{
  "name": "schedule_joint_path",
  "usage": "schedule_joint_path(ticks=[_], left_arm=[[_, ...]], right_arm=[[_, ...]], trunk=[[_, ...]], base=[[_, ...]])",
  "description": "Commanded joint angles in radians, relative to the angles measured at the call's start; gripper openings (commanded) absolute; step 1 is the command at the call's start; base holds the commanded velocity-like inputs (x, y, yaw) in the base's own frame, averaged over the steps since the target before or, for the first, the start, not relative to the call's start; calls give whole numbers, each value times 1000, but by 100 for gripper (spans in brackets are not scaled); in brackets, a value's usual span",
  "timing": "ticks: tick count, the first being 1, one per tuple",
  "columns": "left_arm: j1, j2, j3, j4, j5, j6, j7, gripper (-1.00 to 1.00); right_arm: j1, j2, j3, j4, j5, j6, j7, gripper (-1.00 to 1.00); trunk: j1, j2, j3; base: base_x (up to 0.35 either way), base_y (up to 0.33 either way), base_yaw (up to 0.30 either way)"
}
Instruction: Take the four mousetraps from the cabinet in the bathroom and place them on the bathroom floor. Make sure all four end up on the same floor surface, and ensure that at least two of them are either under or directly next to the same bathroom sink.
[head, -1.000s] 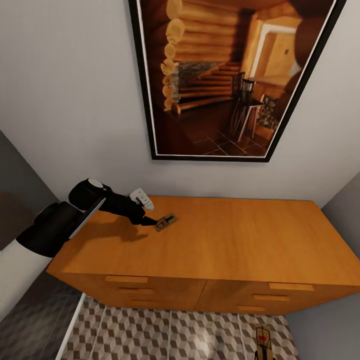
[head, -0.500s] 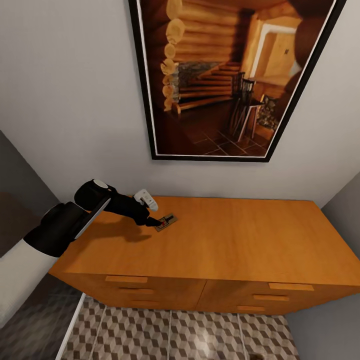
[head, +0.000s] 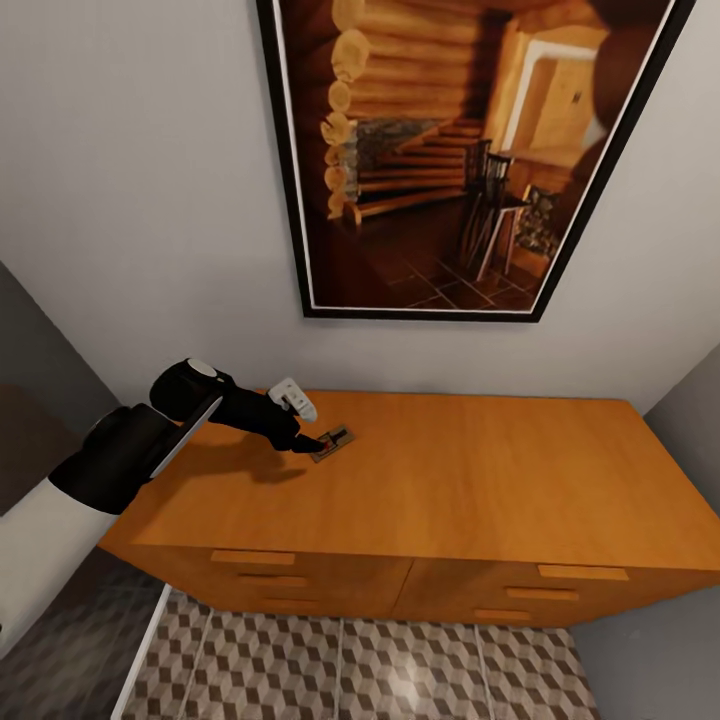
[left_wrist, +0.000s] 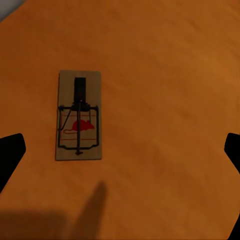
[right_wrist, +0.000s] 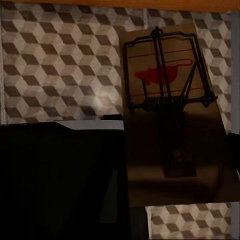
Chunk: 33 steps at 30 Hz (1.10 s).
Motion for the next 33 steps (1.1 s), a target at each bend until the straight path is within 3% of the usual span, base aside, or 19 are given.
schedule_joint_path(ticks=[1,22,33], left_arm=[[-1,1,-2,0,8,7,4,100],[-1,1,-2,3,8,7,6,100],[-1,2,-3,8,7,7,6,100]], right_arm=[[-1,1,8,1,-2,2,-8,-100],[0,2,8,-1,-14,30,-6,-100],[0,5,8,-1,-14,30,-6,-100]], trunk=[[0,-2,-3],[0,-2,-20],[0,-2,-20]], base=[[0,0,0],[11,0,0],[170,0,0]])
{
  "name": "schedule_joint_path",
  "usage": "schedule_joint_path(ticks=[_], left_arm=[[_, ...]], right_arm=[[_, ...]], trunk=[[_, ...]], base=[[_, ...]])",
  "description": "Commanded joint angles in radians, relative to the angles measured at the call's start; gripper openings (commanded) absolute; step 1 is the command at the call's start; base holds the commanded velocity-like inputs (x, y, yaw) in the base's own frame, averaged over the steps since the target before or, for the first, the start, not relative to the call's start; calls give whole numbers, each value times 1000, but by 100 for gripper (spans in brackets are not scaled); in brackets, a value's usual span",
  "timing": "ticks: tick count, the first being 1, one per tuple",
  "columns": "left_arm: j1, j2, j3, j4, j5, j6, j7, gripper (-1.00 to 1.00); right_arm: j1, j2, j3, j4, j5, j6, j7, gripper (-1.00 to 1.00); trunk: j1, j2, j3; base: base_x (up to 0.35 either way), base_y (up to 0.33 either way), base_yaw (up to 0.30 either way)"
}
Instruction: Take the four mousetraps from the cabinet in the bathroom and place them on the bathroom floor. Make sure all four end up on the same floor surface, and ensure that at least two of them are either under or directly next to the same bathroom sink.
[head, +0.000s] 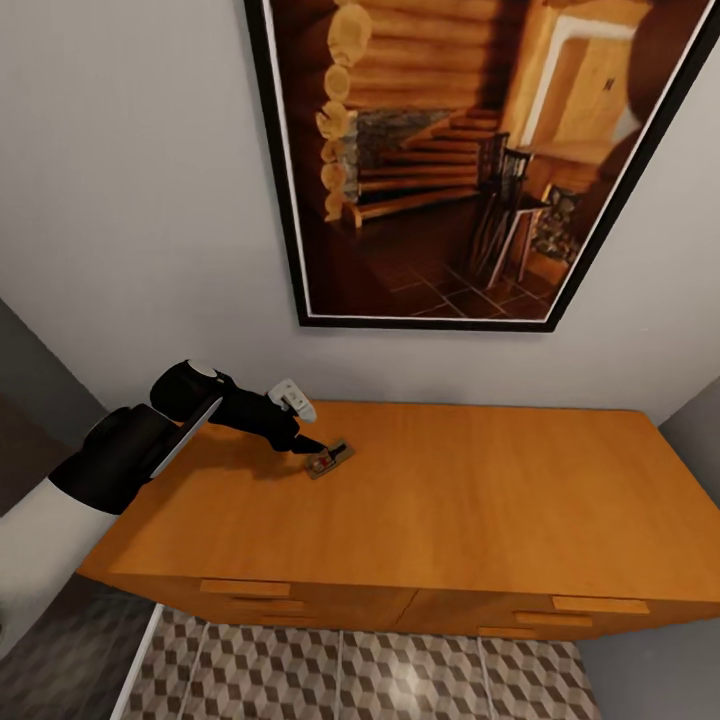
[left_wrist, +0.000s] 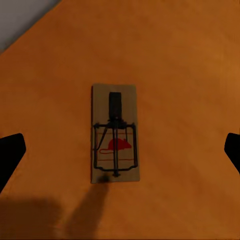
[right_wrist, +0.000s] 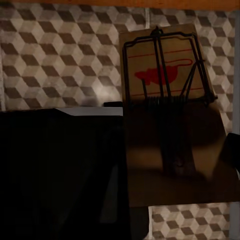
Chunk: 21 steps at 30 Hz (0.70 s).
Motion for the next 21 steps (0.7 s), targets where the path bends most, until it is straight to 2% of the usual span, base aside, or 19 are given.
schedule_joint_path(ticks=[1,5,10,16,21], left_arm=[[-2,1,-2,2,7,7,4,100],[-2,1,-5,19,1,7,4,100],[-1,0,-20,31,-6,5,4,100],[-1,-3,-60,37,-9,2,4,100],[-2,-20,-103,52,-13,1,4,100]], right_arm=[[-1,0,7,1,-1,-1,-7,-100],[-1,1,7,1,-1,-1,-7,-100],[-1,1,7,1,-1,-1,-7,-100],[-1,1,7,1,-1,-1,-7,-100],[-1,1,7,1,-1,-1,-7,-100]], trunk=[[1,-2,-2],[1,-2,-2],[1,-2,-2],[1,-2,-2],[1,-2,-2]], base=[[240,0,0],[181,0,0],[45,0,0],[6,0,0],[1,0,0]])
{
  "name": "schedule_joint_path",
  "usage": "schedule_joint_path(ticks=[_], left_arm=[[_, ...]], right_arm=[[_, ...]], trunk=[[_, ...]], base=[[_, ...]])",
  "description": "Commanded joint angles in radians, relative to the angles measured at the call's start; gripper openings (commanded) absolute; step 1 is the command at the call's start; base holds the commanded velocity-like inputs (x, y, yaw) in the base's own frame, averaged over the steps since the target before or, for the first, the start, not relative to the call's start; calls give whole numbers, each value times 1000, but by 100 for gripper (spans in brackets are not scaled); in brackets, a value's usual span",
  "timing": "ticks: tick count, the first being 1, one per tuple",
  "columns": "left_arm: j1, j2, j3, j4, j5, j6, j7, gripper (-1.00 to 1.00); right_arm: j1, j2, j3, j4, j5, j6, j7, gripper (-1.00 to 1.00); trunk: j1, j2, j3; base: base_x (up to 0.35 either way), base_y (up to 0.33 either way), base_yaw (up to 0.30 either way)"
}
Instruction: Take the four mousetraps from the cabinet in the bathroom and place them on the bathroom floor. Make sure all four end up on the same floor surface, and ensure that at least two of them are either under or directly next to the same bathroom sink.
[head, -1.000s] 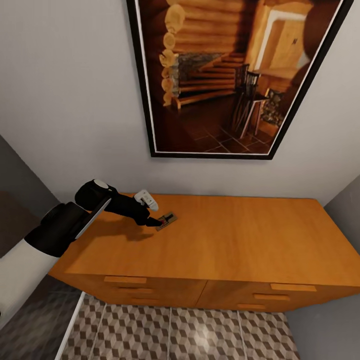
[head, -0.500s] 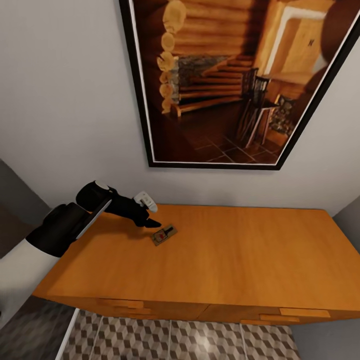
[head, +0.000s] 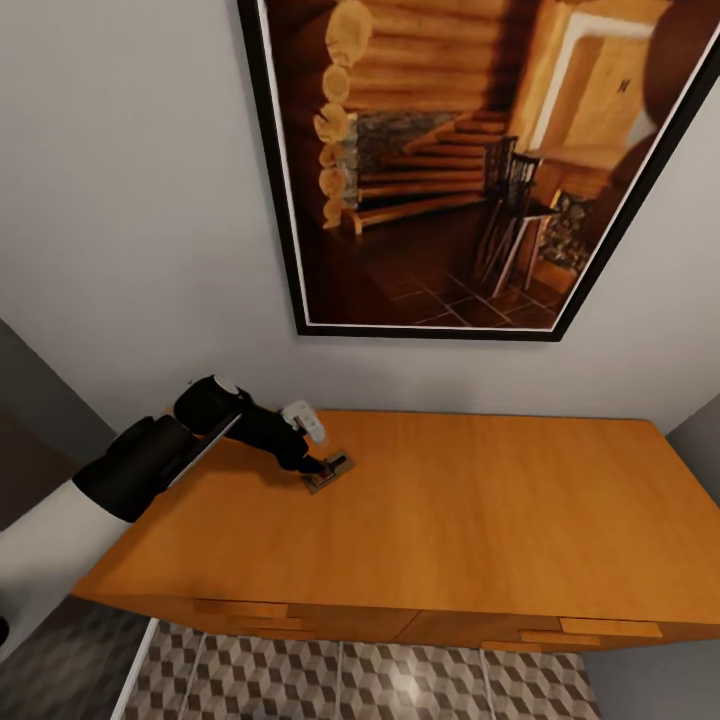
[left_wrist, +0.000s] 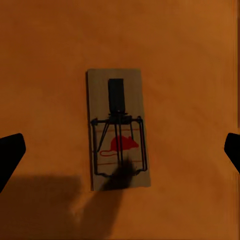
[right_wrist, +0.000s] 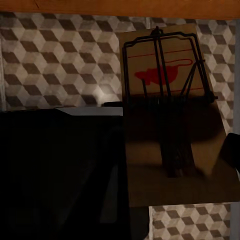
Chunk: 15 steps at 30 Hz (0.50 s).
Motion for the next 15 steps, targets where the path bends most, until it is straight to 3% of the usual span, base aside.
schedule_joint_path(ticks=[1,15], left_arm=[[-1,-1,-7,0,4,7,3,100],[-1,-22,-24,4,-59,7,3,100]], right_arm=[[-1,0,7,1,-1,-1,-7,-100],[-1,0,7,1,-1,-1,-7,-100]], trunk=[[1,-2,-2],[1,-2,-2]], base=[[0,0,0],[0,0,0]])
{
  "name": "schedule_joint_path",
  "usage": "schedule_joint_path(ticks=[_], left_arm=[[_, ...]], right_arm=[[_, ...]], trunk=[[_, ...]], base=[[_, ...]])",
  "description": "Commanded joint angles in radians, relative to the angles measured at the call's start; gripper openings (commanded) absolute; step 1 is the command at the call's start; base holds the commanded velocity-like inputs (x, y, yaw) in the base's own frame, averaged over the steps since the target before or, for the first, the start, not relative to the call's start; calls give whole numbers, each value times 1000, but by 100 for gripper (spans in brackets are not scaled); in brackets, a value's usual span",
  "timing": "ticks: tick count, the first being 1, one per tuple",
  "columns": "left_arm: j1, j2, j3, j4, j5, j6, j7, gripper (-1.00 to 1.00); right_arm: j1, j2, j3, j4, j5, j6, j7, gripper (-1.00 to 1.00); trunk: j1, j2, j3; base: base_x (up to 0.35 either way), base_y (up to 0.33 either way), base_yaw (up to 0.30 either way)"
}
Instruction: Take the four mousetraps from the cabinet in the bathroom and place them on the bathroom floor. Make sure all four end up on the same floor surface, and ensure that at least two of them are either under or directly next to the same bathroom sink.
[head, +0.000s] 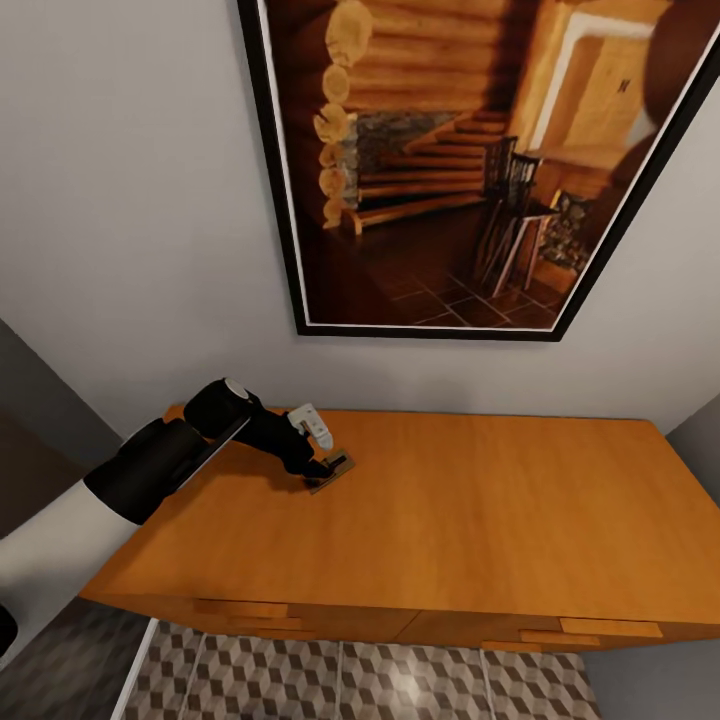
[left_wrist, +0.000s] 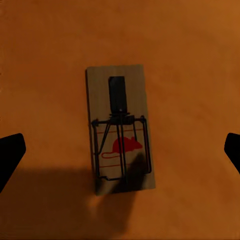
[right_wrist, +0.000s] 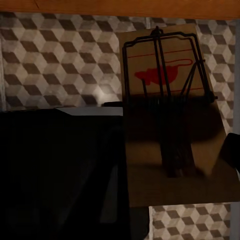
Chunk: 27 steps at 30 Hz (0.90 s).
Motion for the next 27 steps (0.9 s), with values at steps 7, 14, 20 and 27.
schedule_joint_path(ticks=[7,14,20,27], left_arm=[[-1,-1,-2,8,-6,6,-2,100],[-1,-1,-8,18,-6,6,-2,100],[0,-8,-34,31,-7,6,-2,100],[-1,-17,-43,41,-8,6,-1,100]], right_arm=[[-1,1,7,1,-1,-1,-7,-100],[-1,0,7,1,-1,-1,-7,-100],[-1,-1,7,1,-1,-1,-7,-100],[-1,-1,7,1,-1,-1,-7,-100]], trunk=[[1,-2,-2],[1,-2,-2],[1,-2,-2],[1,-2,-2]], base=[[0,0,0],[0,0,0],[0,0,0],[0,0,0]])
